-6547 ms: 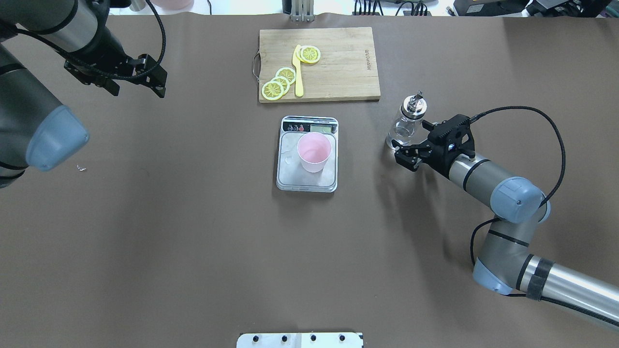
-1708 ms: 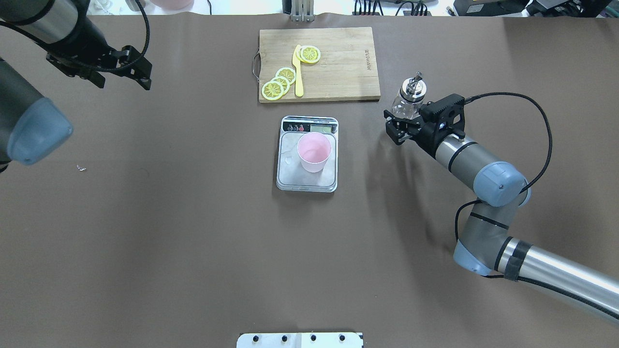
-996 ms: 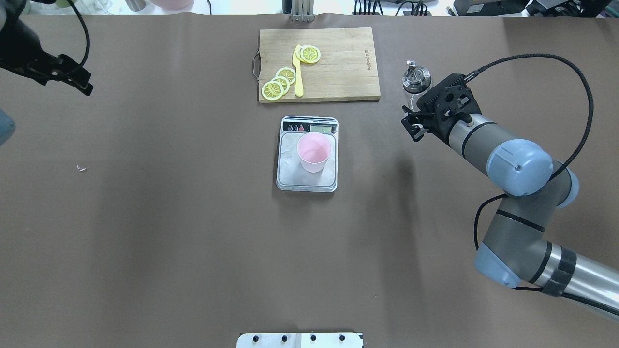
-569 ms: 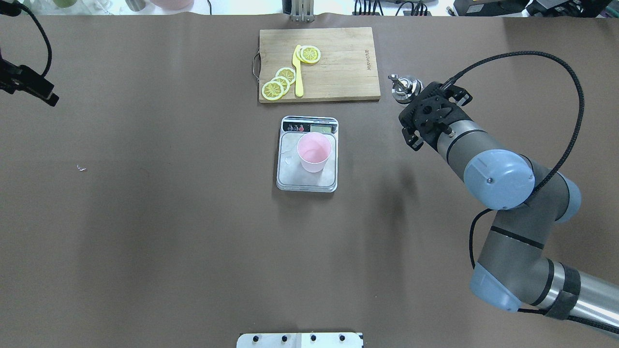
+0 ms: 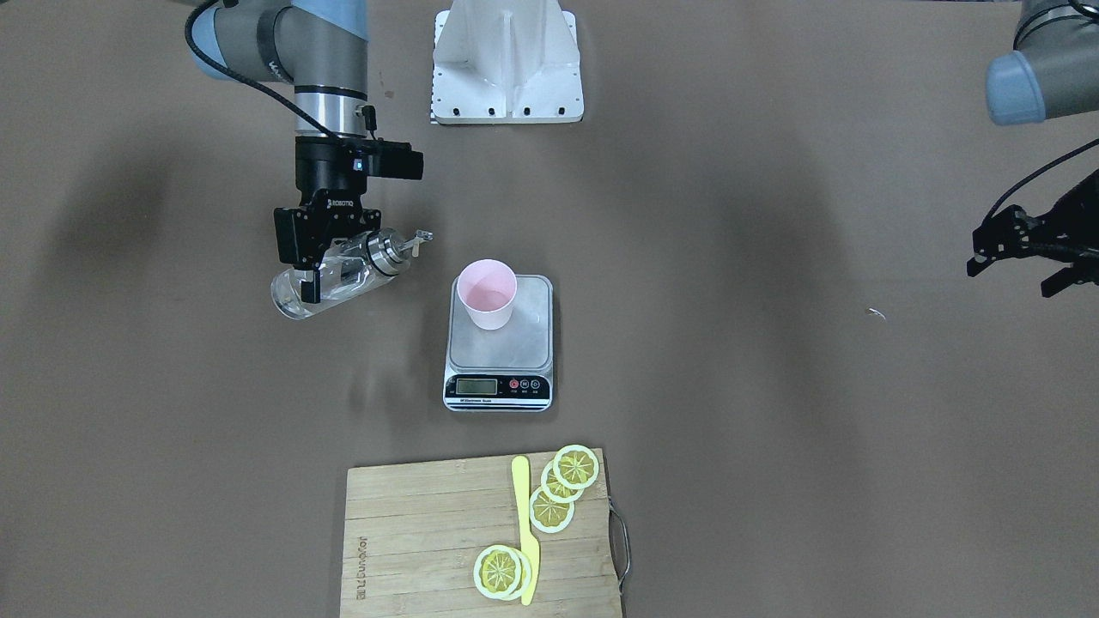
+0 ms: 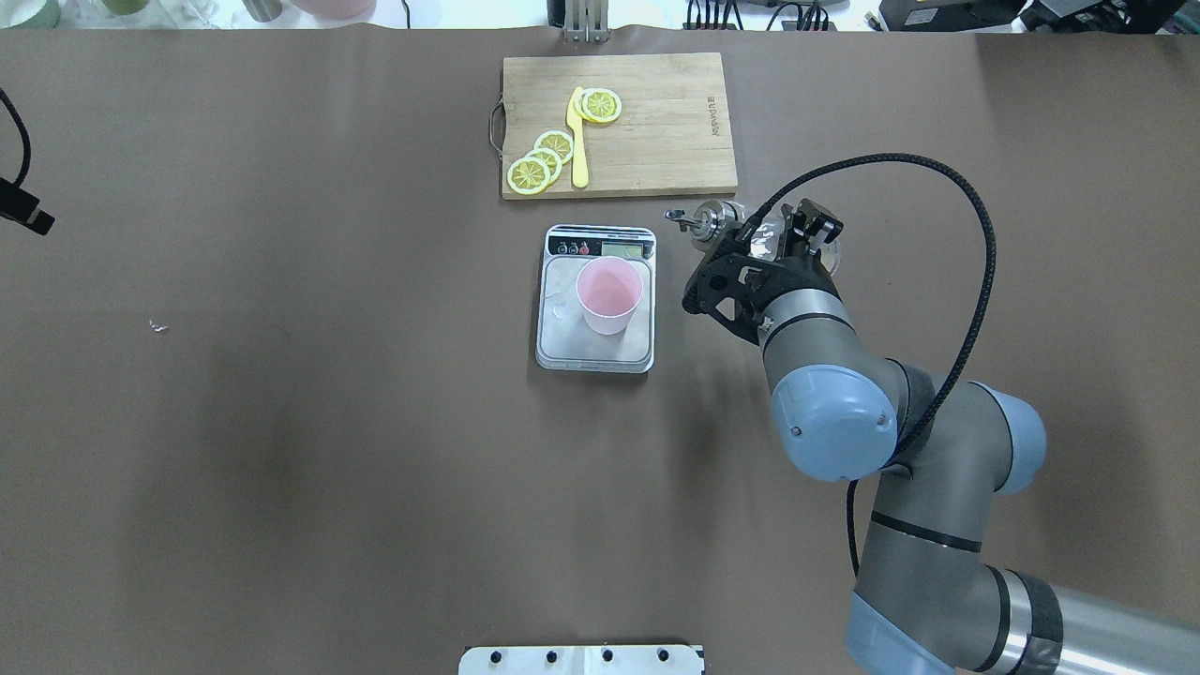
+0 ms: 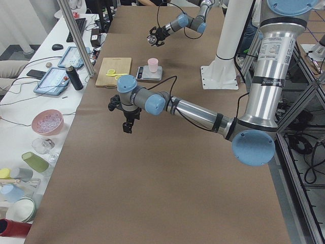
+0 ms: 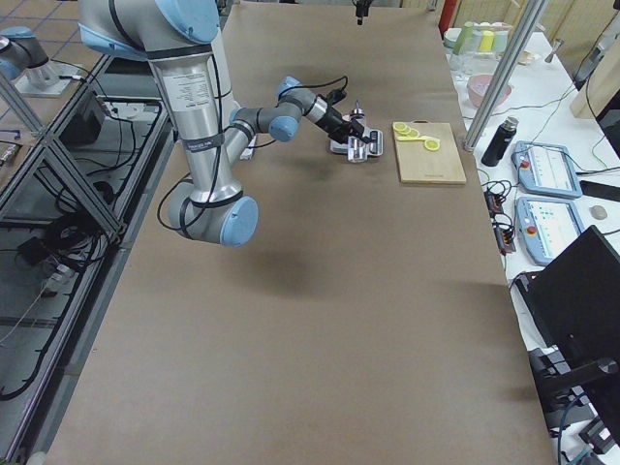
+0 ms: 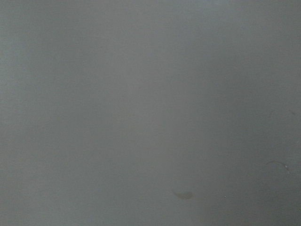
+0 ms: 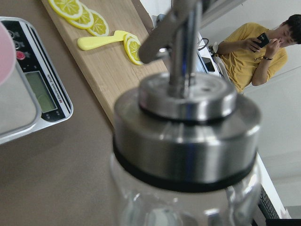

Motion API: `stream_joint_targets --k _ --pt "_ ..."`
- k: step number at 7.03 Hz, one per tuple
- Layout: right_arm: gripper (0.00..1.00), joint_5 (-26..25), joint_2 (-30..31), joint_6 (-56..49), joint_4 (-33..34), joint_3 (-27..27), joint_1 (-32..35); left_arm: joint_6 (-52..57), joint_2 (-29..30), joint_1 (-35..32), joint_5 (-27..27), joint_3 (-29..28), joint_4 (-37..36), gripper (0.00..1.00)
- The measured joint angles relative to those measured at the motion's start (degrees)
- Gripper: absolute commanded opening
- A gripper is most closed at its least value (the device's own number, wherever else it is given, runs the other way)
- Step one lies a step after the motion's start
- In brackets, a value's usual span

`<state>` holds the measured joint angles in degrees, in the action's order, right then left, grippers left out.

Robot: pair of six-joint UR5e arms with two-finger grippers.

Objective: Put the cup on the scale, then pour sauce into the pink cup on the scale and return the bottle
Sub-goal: 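Lift the sauce bottle with the right gripper toward the pink cup, then tilt the sauce bottle with the right gripper, spout over the pink cup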

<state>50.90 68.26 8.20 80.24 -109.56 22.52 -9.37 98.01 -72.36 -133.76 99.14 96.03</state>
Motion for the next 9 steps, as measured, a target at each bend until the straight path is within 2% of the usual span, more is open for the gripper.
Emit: stream_joint_targets --k 4,9 --pt "0.09 -3.9 -4.9 -5.5 13.3 1.1 -0.4 0.3 -0.2 -0.5 -0.8 -1.4 1.1 0.97" --pt "0.09 -8.6 -7.7 -11.4 17.1 5.6 -0.1 0.3 -0.2 -0.8 -0.8 -1.5 1.1 0.97"
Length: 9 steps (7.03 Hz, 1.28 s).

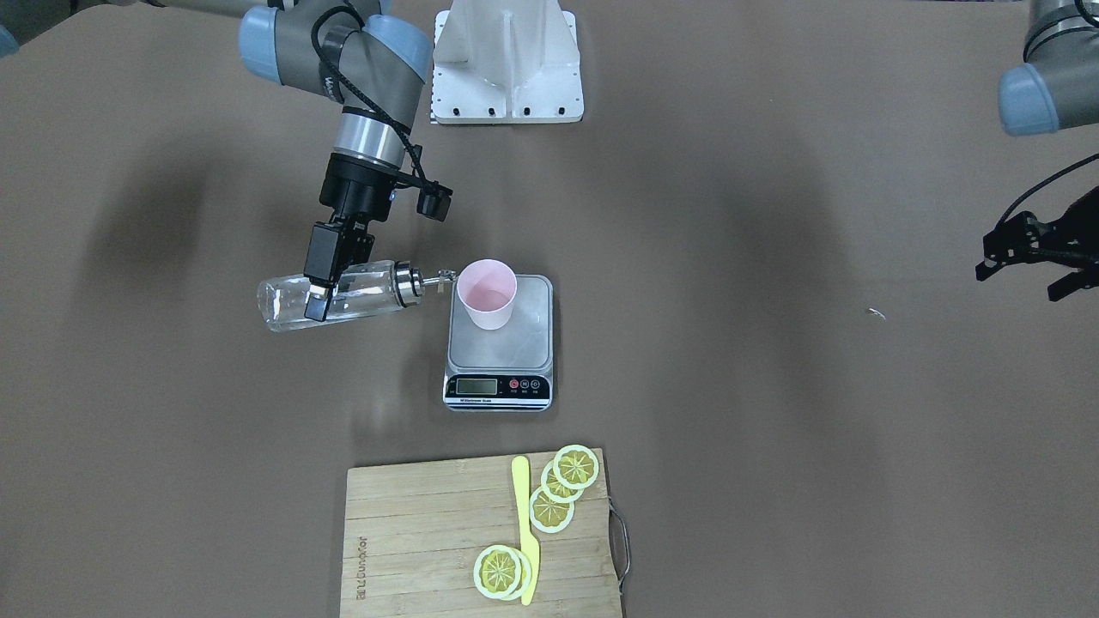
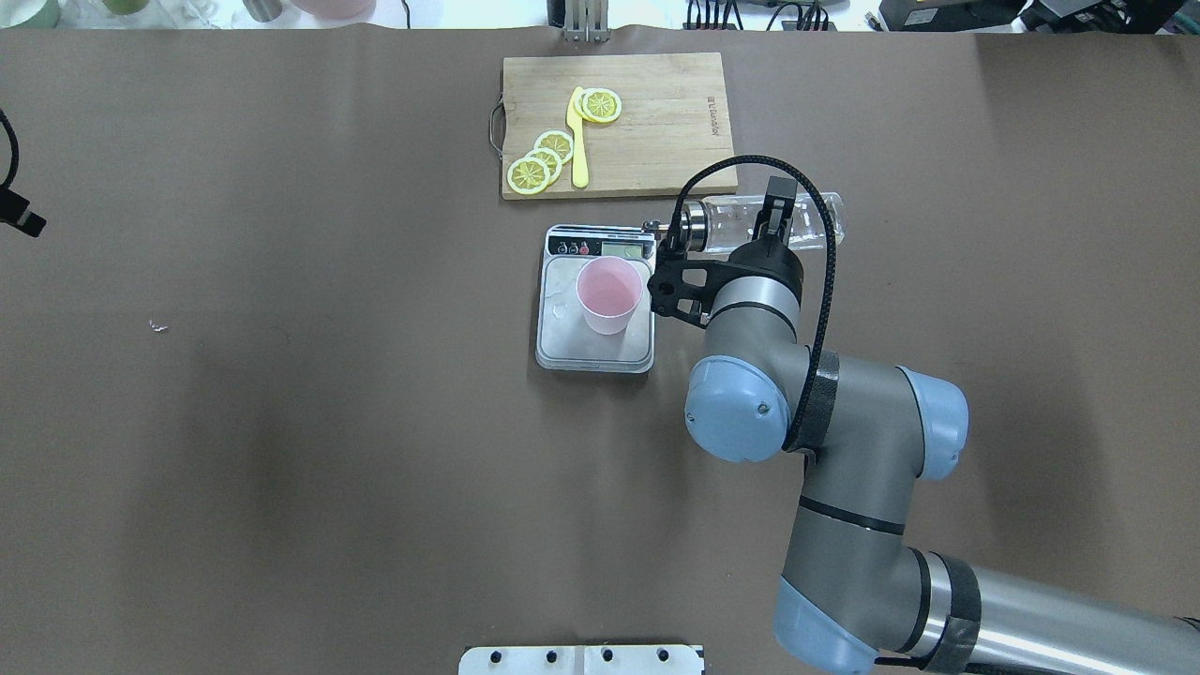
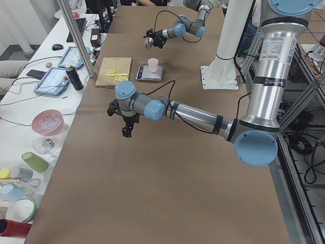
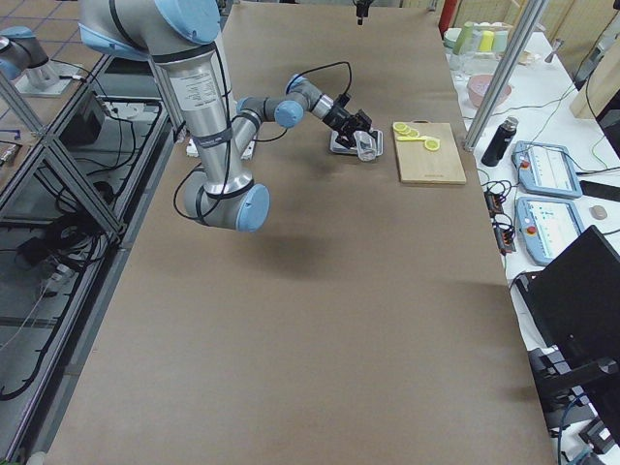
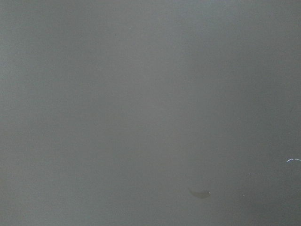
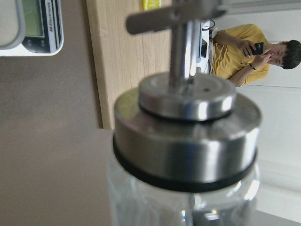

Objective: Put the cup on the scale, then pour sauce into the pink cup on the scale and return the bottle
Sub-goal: 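Tilt the sauce bottle with the right gripper, spout over the pink cup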

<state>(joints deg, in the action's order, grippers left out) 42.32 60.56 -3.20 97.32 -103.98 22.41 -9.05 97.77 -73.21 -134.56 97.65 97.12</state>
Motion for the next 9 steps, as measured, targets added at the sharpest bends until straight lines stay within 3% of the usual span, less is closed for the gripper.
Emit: stream_joint_targets --k 3,9 --pt "0.10 -1.6 -3.6 -1.4 5.2 1.7 0.0 0.0 0.0 -0.1 0.0 -0.1 0.0 0.97" --pt "0.11 -3.6 -4.7 -3.0 7.1 3.8 -0.9 0.0 0.1 -0.2 0.0 -0.7 0.0 0.97"
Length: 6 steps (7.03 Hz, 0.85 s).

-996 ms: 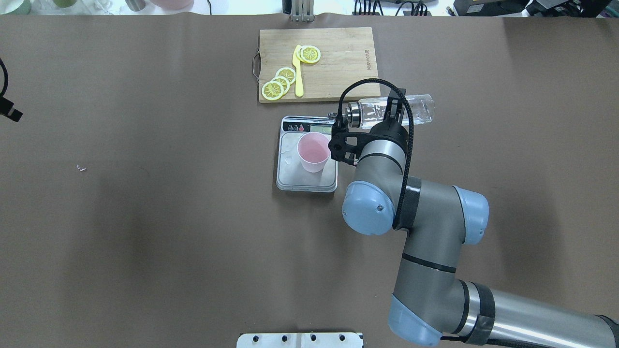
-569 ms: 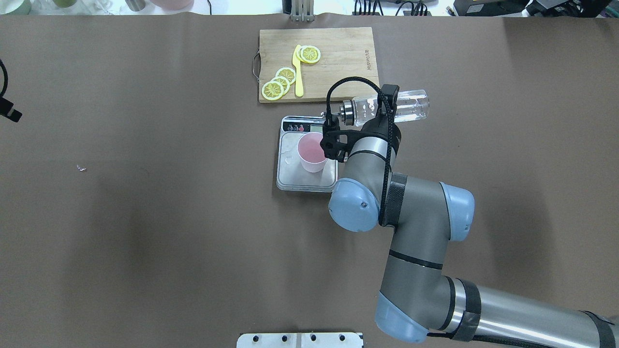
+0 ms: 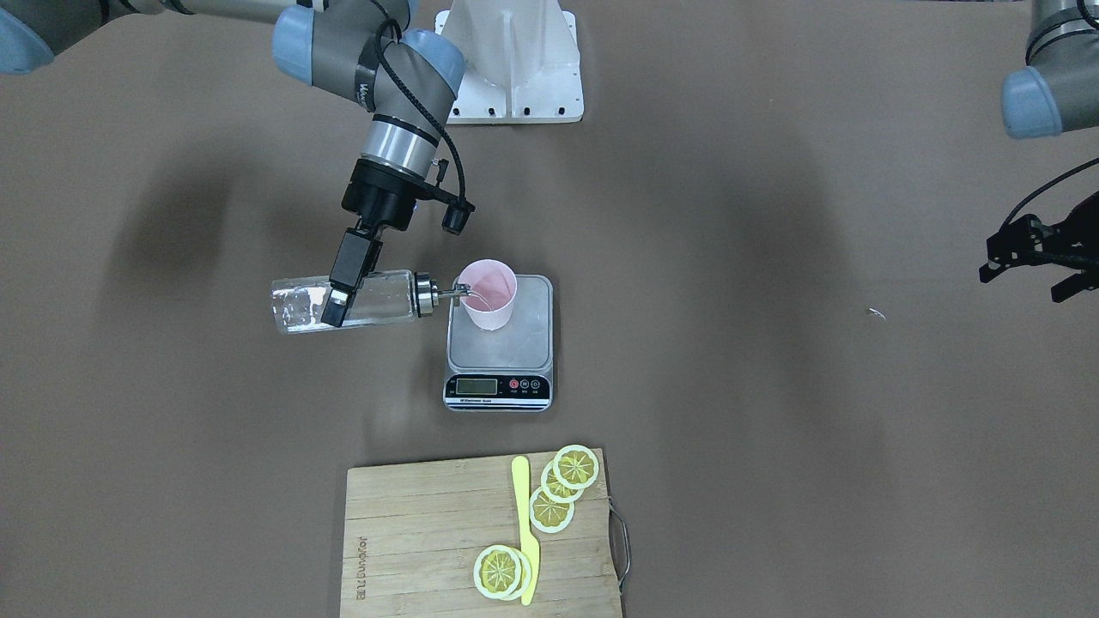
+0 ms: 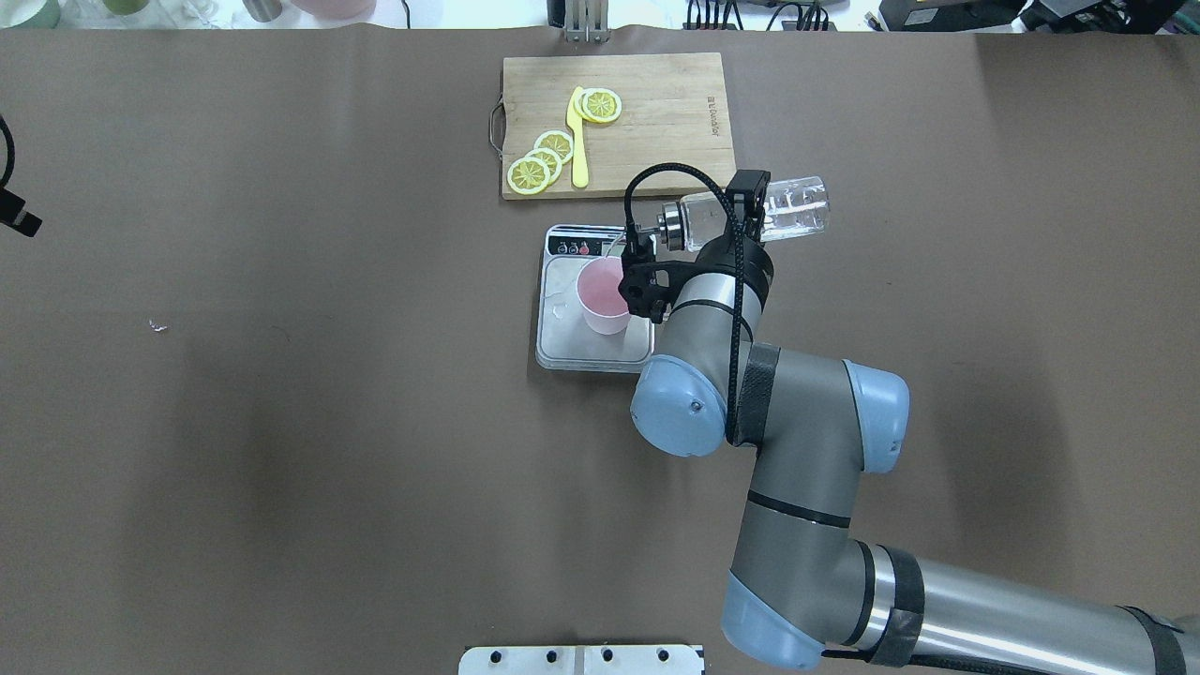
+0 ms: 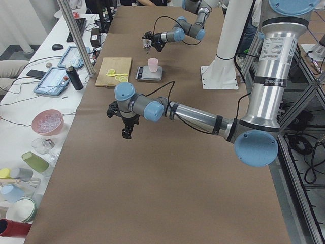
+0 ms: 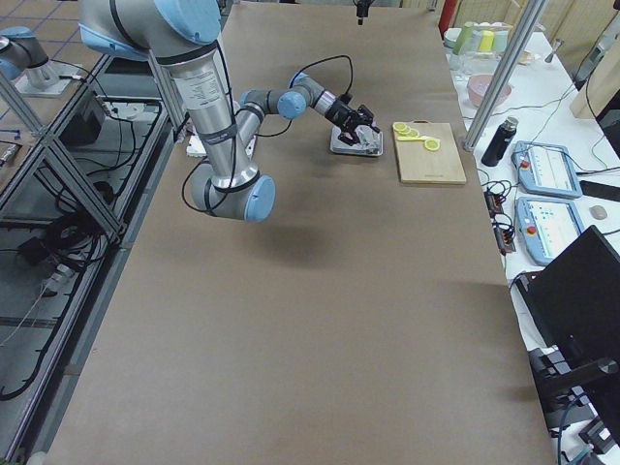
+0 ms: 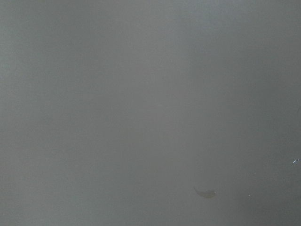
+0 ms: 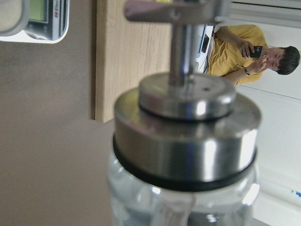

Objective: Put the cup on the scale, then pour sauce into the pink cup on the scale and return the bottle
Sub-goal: 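Tilt the sauce bottle with the right gripper, spout over the pink cup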

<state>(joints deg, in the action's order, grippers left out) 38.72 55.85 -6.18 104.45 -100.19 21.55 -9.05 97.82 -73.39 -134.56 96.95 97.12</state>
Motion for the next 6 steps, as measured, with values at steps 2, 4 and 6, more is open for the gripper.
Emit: stream_joint_targets --k 2,4,6 --pt "0.11 -0.4 0.0 0.5 -0.5 -0.7 -0.5 0.0 0.0 -0.1 0.0 0.0 0.0 0.97" --pt "0.12 -0.2 0.5 0.7 -0.8 -1.9 -0.6 0.0 0.1 -0.3 0.0 0.0 0.0 0.97" --pt "0.12 0.8 1.2 2.2 -2.9 -3.8 -0.5 -0.1 0.6 -0.6 0.0 0.1 0.0 0.97"
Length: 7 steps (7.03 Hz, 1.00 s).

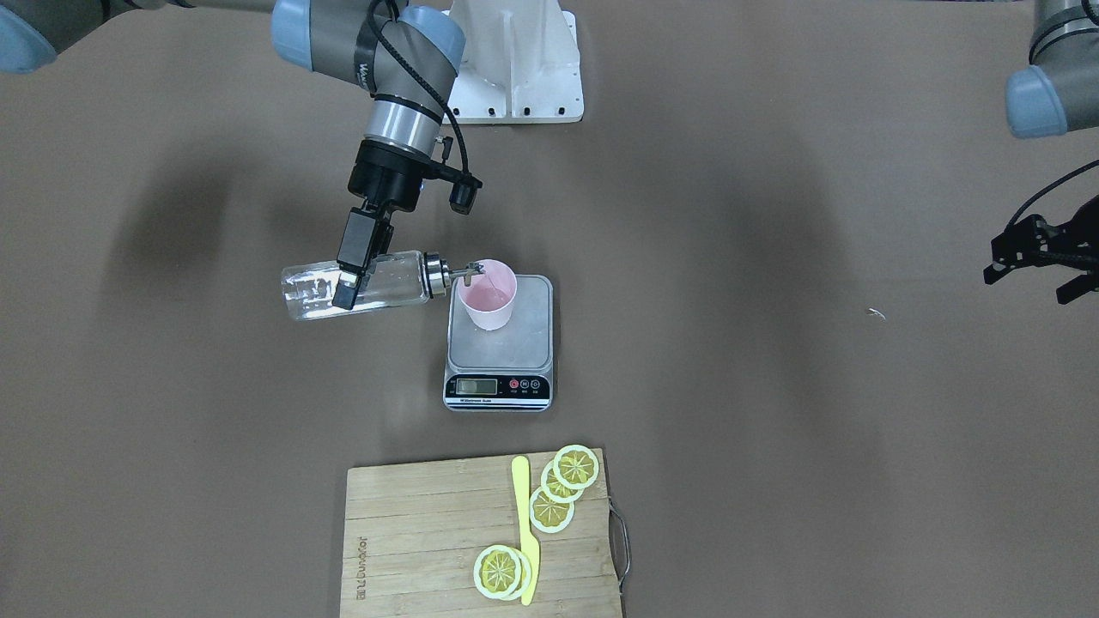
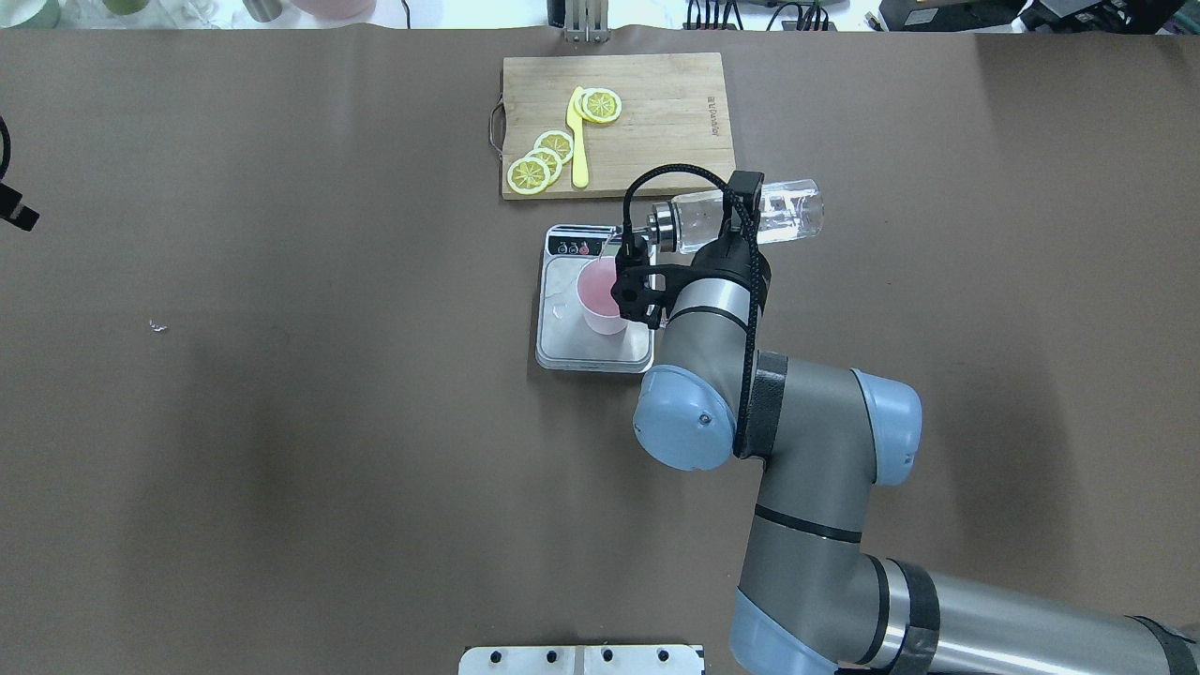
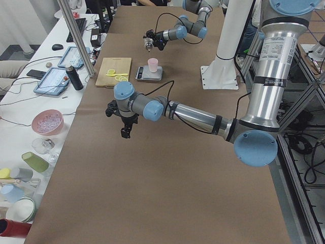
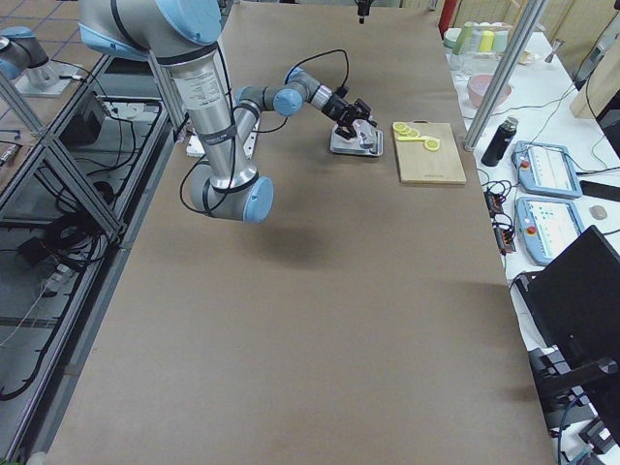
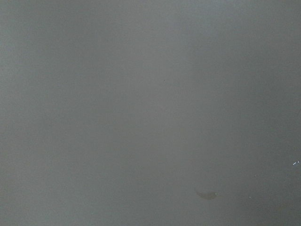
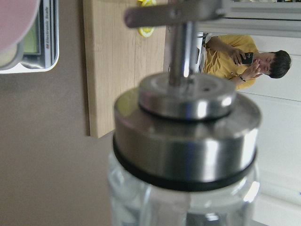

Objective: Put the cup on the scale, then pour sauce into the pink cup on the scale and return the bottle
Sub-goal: 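Tilt the sauce bottle with the right gripper, spout over the pink cup, then tilt the sauce bottle upright with the right gripper, moving away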

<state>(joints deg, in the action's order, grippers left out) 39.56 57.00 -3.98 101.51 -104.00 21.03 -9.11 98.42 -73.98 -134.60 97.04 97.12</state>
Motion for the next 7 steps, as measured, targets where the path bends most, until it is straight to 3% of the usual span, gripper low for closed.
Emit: stream_joint_targets --k 3,7 --pt "0.12 5.0 1.8 3.7 -6.2 -2.5 0.6 0.0 0.7 -0.5 -0.4 0.1 0.0 0.97" --pt "0.12 19.9 3.5 11.1 -10.7 -11.2 7.2 0.0 0.8 -1.8 -3.1 0.2 -0.4 0.97"
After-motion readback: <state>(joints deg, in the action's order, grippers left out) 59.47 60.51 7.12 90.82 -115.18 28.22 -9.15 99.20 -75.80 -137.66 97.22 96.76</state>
